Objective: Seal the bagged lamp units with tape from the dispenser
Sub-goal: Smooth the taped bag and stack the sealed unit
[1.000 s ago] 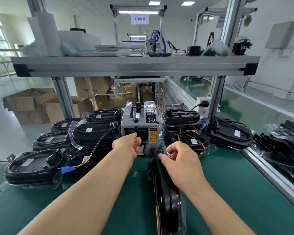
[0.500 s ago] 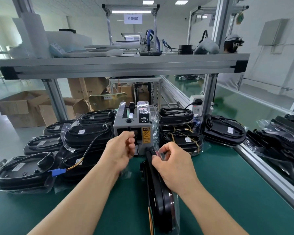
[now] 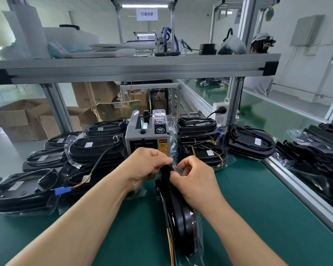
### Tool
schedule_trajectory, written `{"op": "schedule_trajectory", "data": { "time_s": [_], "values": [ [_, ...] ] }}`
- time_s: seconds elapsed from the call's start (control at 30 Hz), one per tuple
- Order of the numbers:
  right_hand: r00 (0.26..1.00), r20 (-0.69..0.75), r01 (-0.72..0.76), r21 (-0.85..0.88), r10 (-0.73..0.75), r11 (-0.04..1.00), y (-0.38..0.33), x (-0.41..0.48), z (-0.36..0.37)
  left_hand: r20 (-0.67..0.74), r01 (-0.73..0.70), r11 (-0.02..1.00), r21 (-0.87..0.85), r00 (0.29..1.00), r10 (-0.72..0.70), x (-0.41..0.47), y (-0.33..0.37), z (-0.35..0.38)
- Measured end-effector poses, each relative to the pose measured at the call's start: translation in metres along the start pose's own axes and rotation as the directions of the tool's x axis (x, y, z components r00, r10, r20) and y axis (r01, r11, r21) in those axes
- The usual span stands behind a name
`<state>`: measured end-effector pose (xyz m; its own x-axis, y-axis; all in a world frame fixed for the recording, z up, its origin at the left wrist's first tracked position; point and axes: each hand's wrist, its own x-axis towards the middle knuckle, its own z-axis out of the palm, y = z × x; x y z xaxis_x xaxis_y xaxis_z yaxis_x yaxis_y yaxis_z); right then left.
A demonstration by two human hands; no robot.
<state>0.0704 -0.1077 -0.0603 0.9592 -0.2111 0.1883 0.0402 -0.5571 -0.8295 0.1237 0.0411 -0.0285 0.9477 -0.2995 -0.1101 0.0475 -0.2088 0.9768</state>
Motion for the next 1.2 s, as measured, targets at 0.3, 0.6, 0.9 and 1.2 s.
{"op": "schedule_trajectory", "data": {
  "time_s": [0.3, 0.6, 0.9, 1.2],
  "values": [
    [1.0, -0.007, 0.008, 0.019, -0.008, 1.0, 0.001, 0.001, 0.001, -0.074, -0.035, 0.999, 0.018, 0.997, 0.036, 0.002, -0.006, 0.002],
    [1.0, -0.011, 0.014, 0.029, -0.013, 0.999, 0.003, 0.001, 0.002, -0.164, -0.071, 0.997, -0.023, 0.984, 0.066, 0.004, -0.012, 0.01],
    [1.0, -0.006, 0.014, 0.019, -0.014, 1.0, 0.002, 0.0, 0.002, -0.213, -0.099, 0.995, -0.025, 0.973, 0.092, 0.003, -0.013, 0.013],
    [1.0, -0.002, 0.022, 0.021, -0.022, 1.0, 0.001, 0.0, 0.002, -0.286, -0.123, 0.991, 0.061, 0.949, 0.135, 0.003, -0.018, 0.015]
  ]
}}
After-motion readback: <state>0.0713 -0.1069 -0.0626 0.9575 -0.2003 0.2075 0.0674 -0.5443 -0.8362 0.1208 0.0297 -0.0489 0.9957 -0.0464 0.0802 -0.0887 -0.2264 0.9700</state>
